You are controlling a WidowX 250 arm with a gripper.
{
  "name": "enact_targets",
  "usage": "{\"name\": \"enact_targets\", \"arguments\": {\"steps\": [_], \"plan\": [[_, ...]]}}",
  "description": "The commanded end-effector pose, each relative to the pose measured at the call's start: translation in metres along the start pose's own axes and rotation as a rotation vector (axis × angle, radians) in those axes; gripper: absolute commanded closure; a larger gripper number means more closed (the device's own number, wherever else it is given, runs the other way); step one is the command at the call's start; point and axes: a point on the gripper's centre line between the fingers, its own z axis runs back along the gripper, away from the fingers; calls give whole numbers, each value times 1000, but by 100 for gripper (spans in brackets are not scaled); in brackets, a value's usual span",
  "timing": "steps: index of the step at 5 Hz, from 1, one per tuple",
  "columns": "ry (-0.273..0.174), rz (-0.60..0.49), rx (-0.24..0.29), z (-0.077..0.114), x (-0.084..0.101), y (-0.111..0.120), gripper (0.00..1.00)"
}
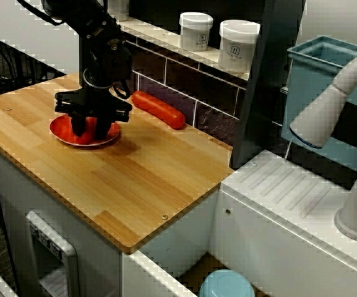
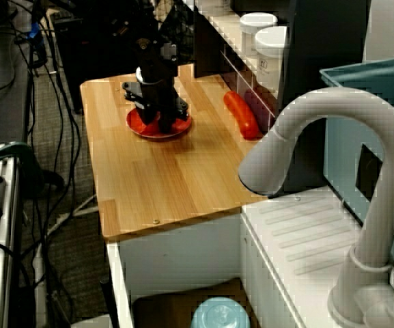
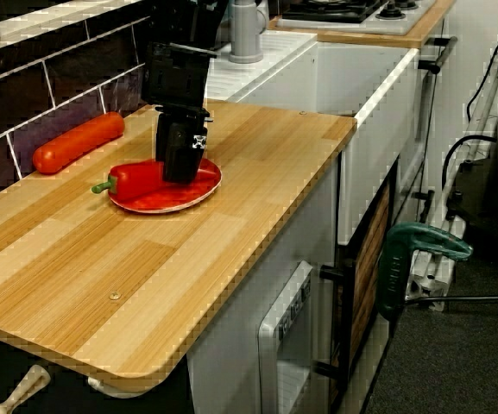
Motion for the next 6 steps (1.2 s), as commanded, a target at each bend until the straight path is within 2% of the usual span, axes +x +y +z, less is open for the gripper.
{"name": "enact_targets", "arguments": {"steps": [1,3,4,6], "plan": [[14,-23,-57,24,14,18,100],[18,-40,-117,48,20,30,100],[-23,-119,-162,60,20,28,100],[-184,-453,-312,99,10,10,100]]}}
